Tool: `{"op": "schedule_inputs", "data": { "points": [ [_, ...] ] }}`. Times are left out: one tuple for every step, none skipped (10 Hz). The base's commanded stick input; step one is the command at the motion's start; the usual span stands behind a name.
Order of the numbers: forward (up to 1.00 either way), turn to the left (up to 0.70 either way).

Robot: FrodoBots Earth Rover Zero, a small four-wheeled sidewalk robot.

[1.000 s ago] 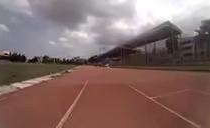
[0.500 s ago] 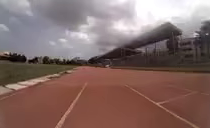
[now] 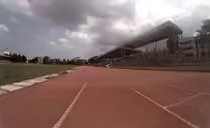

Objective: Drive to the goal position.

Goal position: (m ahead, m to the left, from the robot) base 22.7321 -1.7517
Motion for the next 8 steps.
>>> {"op": "schedule_inputs", "data": {
  "points": [
    [0.45, 0.0],
    [0.45, 0.0],
    [0.45, 0.0],
    [0.45, 0.0],
    [0.45, 0.0],
    [0.45, 0.0],
    [0.45, 0.0],
    [0.45, 0.0]
  ]
}}
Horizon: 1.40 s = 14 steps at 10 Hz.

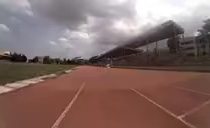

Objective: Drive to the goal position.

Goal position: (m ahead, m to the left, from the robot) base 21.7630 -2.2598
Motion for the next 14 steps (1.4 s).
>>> {"op": "schedule_inputs", "data": {
  "points": [
    [0.45, 0.0],
    [0.45, 0.0],
    [0.45, 0.0],
    [0.45, 0.0],
    [0.45, 0.0],
    [0.45, 0.0],
    [0.45, 0.0],
    [0.45, 0.0],
    [0.45, 0.0],
    [0.45, 0.0],
    [0.45, 0.0],
    [0.45, 0.0],
    [0.45, 0.0],
    [0.45, 0.0]
  ]
}}
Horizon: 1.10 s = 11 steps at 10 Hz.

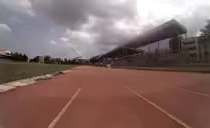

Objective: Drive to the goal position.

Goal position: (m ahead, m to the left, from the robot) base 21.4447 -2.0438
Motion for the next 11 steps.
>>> {"op": "schedule_inputs", "data": {
  "points": [
    [0.45, 0.0],
    [0.45, 0.0],
    [0.45, 0.0],
    [0.45, 0.0],
    [0.45, 0.0],
    [0.45, 0.0],
    [0.45, 0.0],
    [0.45, 0.0],
    [0.45, 0.0],
    [0.45, 0.0],
    [0.45, 0.0]
  ]
}}
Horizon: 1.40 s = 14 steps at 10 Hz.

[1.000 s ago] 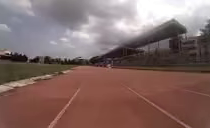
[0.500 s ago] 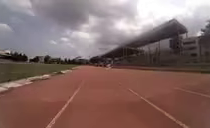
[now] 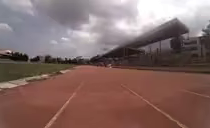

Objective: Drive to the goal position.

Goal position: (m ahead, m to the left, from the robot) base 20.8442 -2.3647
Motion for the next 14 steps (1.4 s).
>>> {"op": "schedule_inputs", "data": {
  "points": [
    [0.45, 0.0],
    [0.45, 0.0],
    [0.45, 0.0],
    [0.45, 0.0],
    [0.45, 0.0],
    [0.45, 0.0],
    [0.45, 0.0],
    [0.45, 0.0],
    [0.45, 0.0],
    [0.45, 0.0],
    [0.45, 0.0],
    [0.45, 0.0],
    [0.45, 0.0],
    [0.45, 0.0]
  ]
}}
